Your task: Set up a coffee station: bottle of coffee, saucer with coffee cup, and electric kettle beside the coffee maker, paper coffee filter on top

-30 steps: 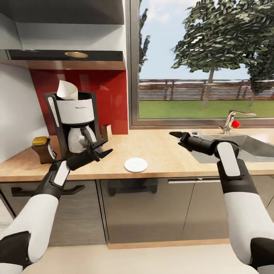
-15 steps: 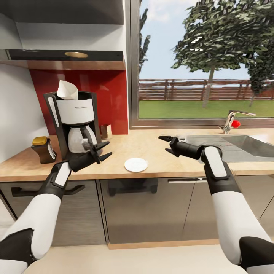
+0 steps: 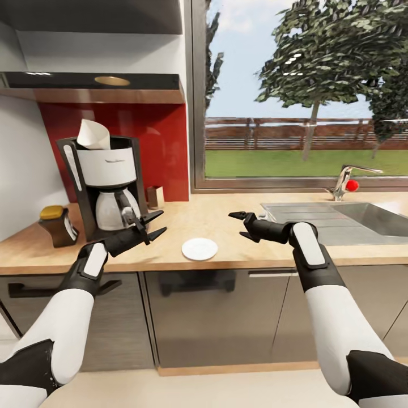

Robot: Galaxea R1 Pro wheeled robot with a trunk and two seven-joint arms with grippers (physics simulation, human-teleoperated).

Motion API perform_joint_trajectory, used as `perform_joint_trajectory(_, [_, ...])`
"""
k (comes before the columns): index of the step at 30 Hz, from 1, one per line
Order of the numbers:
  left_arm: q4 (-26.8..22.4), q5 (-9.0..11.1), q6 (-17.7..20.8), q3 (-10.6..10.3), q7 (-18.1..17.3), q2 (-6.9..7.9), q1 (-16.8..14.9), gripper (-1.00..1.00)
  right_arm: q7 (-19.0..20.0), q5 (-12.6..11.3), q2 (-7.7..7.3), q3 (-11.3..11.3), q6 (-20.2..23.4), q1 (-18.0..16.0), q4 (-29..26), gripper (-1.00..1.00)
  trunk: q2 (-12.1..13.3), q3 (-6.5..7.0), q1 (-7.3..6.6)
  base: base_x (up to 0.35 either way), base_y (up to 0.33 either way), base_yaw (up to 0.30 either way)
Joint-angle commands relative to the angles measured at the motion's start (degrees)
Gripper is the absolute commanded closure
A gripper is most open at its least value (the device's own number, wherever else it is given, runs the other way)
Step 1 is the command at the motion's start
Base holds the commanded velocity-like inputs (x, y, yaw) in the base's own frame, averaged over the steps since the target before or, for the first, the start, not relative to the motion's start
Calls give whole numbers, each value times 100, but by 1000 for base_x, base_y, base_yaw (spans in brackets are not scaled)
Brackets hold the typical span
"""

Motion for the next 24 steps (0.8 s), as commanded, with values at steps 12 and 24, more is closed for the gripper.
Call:
perform_joint_trajectory(12, [4,-18,21,4,-23,-22,-5,-100,-434,-650,11,-8,23,-4,3,-100,-3,-6,1,80,-90,0])
perform_joint_trajectory(24, [-44,-19,21,-1,-23,-101,-5,-100,-540,-778,18,-7,23,-5,11,-100,-3,-6,1,4,-143,0])
